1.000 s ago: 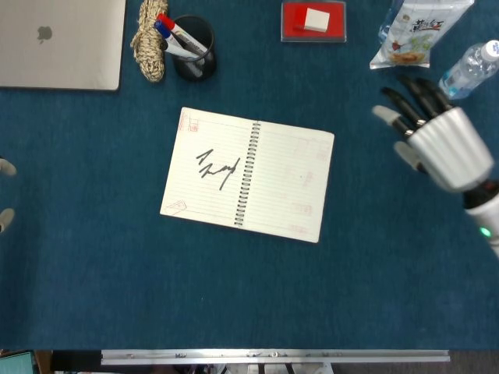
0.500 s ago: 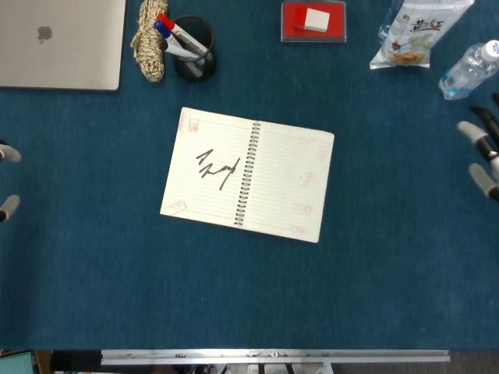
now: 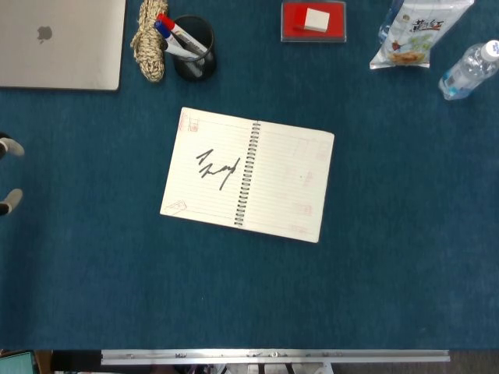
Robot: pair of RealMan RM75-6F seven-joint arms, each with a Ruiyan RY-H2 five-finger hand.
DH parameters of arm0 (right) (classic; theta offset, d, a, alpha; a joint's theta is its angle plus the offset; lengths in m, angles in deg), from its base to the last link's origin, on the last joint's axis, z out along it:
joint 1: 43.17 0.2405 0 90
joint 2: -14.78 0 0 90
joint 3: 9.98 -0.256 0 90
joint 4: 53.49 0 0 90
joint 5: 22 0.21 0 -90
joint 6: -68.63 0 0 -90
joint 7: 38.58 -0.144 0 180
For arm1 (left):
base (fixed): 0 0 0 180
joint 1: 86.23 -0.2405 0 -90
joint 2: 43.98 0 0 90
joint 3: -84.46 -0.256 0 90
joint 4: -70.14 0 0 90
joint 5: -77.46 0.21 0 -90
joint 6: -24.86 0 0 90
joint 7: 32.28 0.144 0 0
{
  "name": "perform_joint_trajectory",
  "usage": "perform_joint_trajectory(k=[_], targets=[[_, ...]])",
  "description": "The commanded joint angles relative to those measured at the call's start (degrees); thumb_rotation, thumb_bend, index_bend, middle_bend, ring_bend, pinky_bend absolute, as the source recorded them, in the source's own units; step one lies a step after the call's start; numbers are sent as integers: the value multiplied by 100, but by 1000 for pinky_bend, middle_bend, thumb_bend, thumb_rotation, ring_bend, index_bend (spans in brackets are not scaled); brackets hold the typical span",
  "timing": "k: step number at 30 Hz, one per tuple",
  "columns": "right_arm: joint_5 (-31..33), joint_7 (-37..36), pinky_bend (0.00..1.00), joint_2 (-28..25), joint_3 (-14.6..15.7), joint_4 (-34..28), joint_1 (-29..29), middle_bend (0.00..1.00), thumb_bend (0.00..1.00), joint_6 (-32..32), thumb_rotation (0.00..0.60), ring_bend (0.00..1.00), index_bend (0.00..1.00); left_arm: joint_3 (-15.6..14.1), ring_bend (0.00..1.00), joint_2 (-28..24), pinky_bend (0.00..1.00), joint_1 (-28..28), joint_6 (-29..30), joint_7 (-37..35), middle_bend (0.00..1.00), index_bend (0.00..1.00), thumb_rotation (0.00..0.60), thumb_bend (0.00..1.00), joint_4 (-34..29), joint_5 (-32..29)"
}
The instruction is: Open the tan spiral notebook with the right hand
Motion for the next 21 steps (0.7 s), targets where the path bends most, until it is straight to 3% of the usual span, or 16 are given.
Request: perform_joint_trajectory(k=[1, 13, 21], targets=[[260, -530, 205, -101, -85, -362, -149, 239, 194, -155, 600, 98, 316, -7, 352, 6, 551, -3, 8, -1, 339, 403, 600, 127, -1, -2], [697, -967, 205, -675, -174, -1258, -316, 241, 194, -817, 600, 100, 316, -31, 352, 4, 551, -14, -2, 55, 339, 403, 600, 127, -50, -75], [786, -915, 205, -806, -360, -1364, -276, 241, 194, -1054, 600, 99, 316, -14, 352, -15, 551, 3, -12, 185, 339, 403, 600, 127, -182, -135]])
